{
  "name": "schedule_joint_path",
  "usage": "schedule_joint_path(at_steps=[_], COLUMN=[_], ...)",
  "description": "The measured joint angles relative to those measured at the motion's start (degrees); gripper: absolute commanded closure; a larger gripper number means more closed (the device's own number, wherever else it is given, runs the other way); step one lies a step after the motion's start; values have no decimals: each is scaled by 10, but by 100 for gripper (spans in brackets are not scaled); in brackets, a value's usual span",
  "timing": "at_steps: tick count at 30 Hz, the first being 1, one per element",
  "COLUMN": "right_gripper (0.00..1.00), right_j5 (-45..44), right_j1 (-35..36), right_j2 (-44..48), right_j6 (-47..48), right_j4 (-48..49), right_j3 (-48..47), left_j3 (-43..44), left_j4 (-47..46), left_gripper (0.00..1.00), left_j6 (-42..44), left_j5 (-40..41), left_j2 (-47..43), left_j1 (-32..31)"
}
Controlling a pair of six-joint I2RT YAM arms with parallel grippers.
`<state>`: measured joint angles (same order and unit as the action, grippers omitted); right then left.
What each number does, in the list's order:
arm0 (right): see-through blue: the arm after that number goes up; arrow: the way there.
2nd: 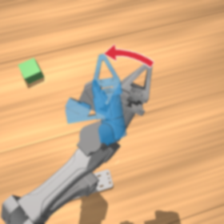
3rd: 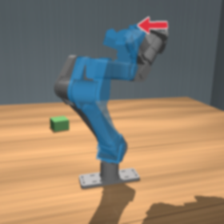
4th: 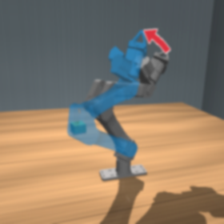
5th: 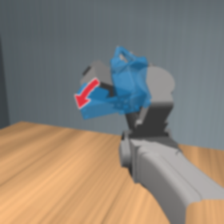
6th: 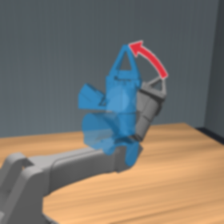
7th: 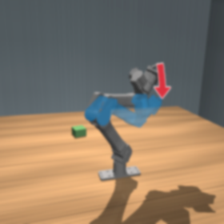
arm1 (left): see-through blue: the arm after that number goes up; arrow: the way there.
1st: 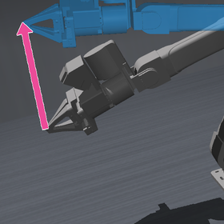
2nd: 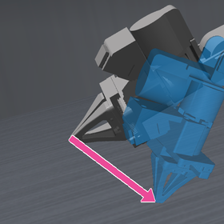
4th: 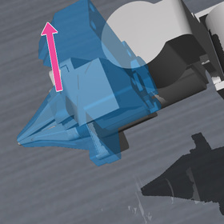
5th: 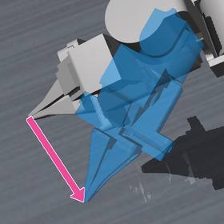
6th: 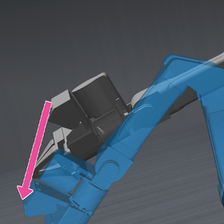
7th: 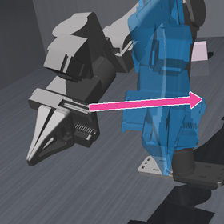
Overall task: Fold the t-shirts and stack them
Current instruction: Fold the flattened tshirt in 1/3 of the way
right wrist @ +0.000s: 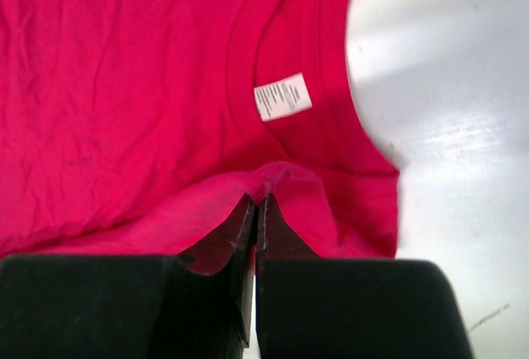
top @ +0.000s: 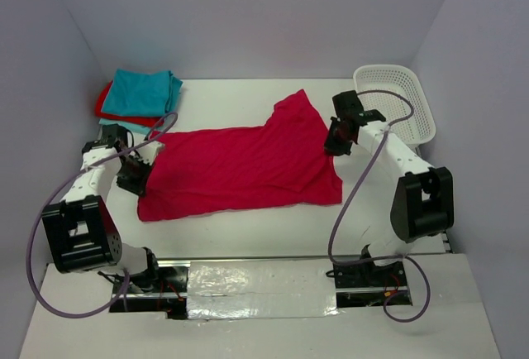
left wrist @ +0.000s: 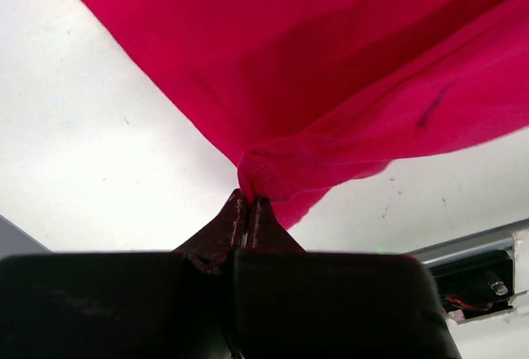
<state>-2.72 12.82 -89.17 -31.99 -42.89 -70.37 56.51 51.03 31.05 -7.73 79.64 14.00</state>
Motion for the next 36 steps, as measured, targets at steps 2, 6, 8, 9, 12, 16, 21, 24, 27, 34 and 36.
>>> schedule_joint_path(at_steps=[2, 6, 8, 9, 12, 16, 21, 24, 27, 34, 36], right_gripper=[100, 100, 100, 100, 100, 100, 87, 49, 32, 37, 39], right_j5=[4, 9, 10, 12, 22, 31, 36, 40, 40, 78, 97], right_j1=[-4, -8, -11, -12, -15, -15, -15, -15, -15, -49, -74], right_j2=[-21, -44, -50, -55, -74, -131, -189, -224, -252, -153, -77], right_j6=[9, 22, 27, 31, 48, 72, 90, 99, 116, 116, 106], right_j4=[7, 17, 18, 17, 15, 16, 10, -3, -23, -19, -19], right_j3=[-10, -13, -14, -16, -39, -111, -152, -189, -238, -182, -97], left_j3=[-5, -7, -7, -7, -6, 3, 21, 31, 71, 200, 172], left_j4=[-10, -28, -38, -43, -59, -73, -93, -92, -69, 9, 29], left_gripper=[100, 100, 100, 100, 99, 91, 65, 1, 1, 21, 19], left_j6=[-3, -14, -15, -16, -16, -26, -41, -41, -52, -57, -57], left_j5=[3, 4, 4, 4, 1, 1, 3, 2, -14, -51, -57], left_j2=[11, 17, 19, 22, 43, 83, 113, 114, 119, 127, 118], left_j1=[10, 18, 19, 19, 19, 19, 19, 20, 36, 145, 146])
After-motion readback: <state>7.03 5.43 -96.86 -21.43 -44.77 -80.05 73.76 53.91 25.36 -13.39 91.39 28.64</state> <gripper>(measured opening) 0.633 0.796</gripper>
